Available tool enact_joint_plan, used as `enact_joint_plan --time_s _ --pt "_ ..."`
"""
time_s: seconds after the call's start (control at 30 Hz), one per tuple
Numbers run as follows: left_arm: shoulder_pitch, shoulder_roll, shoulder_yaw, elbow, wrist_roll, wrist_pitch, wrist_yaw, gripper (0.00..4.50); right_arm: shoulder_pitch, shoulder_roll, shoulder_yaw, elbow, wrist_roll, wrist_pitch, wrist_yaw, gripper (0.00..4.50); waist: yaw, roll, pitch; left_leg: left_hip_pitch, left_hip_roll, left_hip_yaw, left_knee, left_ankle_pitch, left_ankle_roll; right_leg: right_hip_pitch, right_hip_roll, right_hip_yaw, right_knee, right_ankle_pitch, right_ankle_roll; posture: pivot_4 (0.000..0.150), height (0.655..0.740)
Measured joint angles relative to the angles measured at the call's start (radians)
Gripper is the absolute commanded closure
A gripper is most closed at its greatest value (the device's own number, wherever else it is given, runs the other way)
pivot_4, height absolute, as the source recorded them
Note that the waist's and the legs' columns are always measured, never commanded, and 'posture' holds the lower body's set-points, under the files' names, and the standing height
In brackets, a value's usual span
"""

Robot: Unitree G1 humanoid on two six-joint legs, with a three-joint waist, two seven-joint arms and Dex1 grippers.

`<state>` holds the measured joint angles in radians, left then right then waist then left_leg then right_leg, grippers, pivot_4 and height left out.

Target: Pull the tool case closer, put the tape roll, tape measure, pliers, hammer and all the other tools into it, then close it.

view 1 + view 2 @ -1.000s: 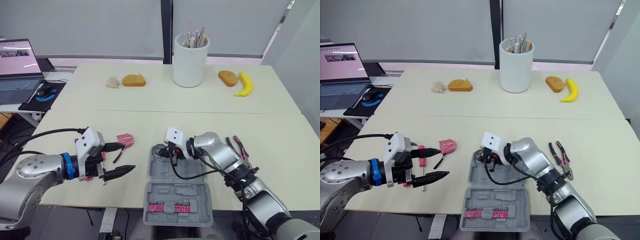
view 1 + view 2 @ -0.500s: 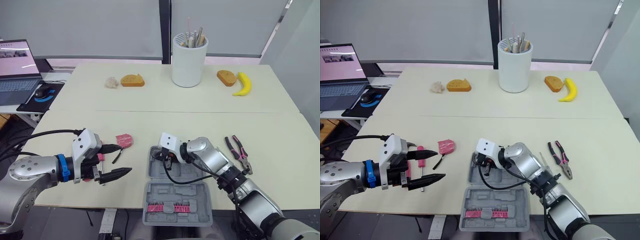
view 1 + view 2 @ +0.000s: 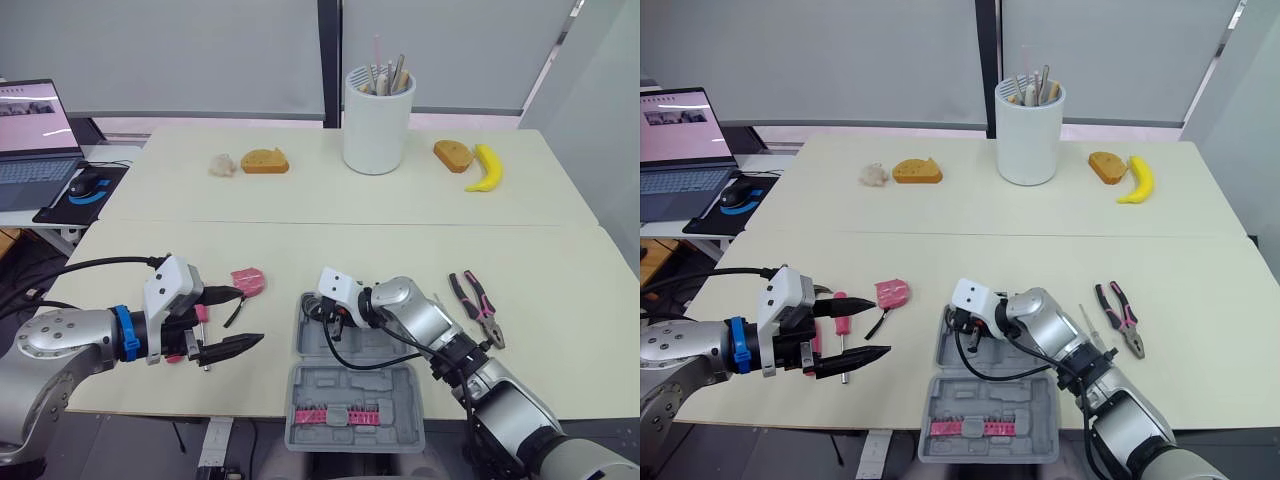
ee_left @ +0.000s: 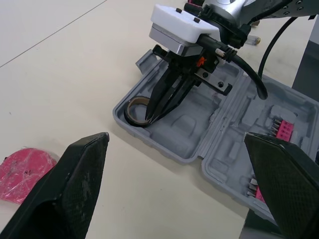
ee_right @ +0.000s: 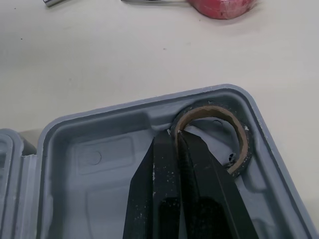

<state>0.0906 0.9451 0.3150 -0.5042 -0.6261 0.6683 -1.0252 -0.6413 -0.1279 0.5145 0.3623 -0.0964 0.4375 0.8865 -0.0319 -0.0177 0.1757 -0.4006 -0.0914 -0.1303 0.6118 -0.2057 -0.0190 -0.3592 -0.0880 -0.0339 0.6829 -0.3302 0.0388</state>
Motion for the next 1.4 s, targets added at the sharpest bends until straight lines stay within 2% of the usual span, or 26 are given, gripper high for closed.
enact_joint_plan --time_s 0.17,0.4,0.67,0.8,1.03,1.23,1.4 --pt "0.000 0.000 0.000 0.000 0.000 0.000 0.009 0.00 0.000 0.006 -0.003 0.011 0.000 -0.003 -0.012 4.49 0.000 0.000 0.000 0.000 0.000 0.000 0.000 0.000 0.000 0.000 0.000 0.000 0.000 0.000 0.000 0.150 0.7400" --pt "-0.006 0.000 0.000 0.000 0.000 -0.001 0.010 0.00 -0.006 -0.003 -0.004 0.011 0.001 -0.008 0.000 2.95 0.000 0.000 0.000 0.000 0.000 0.000 0.000 0.000 0.000 0.000 0.000 0.000 0.000 0.000 0.000 0.150 0.7400" --pt "-0.035 0.000 -0.003 0.008 0.007 -0.007 0.008 0.00 -0.007 -0.024 -0.032 -0.083 0.026 -0.011 0.017 2.95 -0.001 0.000 0.000 0.000 0.000 0.000 -0.001 0.000 0.000 0.000 0.000 0.000 0.000 0.000 0.000 0.150 0.7400" --pt "-0.037 0.000 -0.006 0.023 0.013 -0.018 0.002 0.00 0.014 -0.031 -0.041 -0.091 0.034 -0.142 0.006 2.95 0.000 0.000 0.000 0.000 0.000 0.000 -0.001 0.000 0.000 0.000 0.000 0.000 0.000 0.000 0.000 0.150 0.7400" --pt "-0.059 0.004 -0.015 0.030 0.015 -0.019 -0.006 0.00 0.063 0.005 -0.045 0.026 0.020 -0.332 -0.075 2.95 -0.001 0.000 0.000 0.001 0.000 0.000 -0.001 0.001 -0.002 0.001 0.000 0.000 0.000 0.000 0.000 0.150 0.7400" --pt "-0.058 0.012 -0.016 0.030 0.016 -0.020 -0.010 0.00 0.064 0.031 -0.053 0.163 -0.007 -0.370 -0.138 2.95 -0.001 0.000 0.000 0.001 0.000 0.000 -0.001 0.001 -0.003 0.001 0.001 0.001 0.000 0.000 0.000 0.150 0.7400" --pt "-0.059 0.012 -0.030 0.029 0.016 -0.020 -0.008 0.00 0.061 0.037 -0.051 0.184 -0.021 -0.391 -0.140 2.95 -0.001 0.000 0.000 0.002 0.000 0.000 -0.001 0.001 -0.002 0.001 0.001 0.001 0.000 0.000 0.000 0.150 0.7400"
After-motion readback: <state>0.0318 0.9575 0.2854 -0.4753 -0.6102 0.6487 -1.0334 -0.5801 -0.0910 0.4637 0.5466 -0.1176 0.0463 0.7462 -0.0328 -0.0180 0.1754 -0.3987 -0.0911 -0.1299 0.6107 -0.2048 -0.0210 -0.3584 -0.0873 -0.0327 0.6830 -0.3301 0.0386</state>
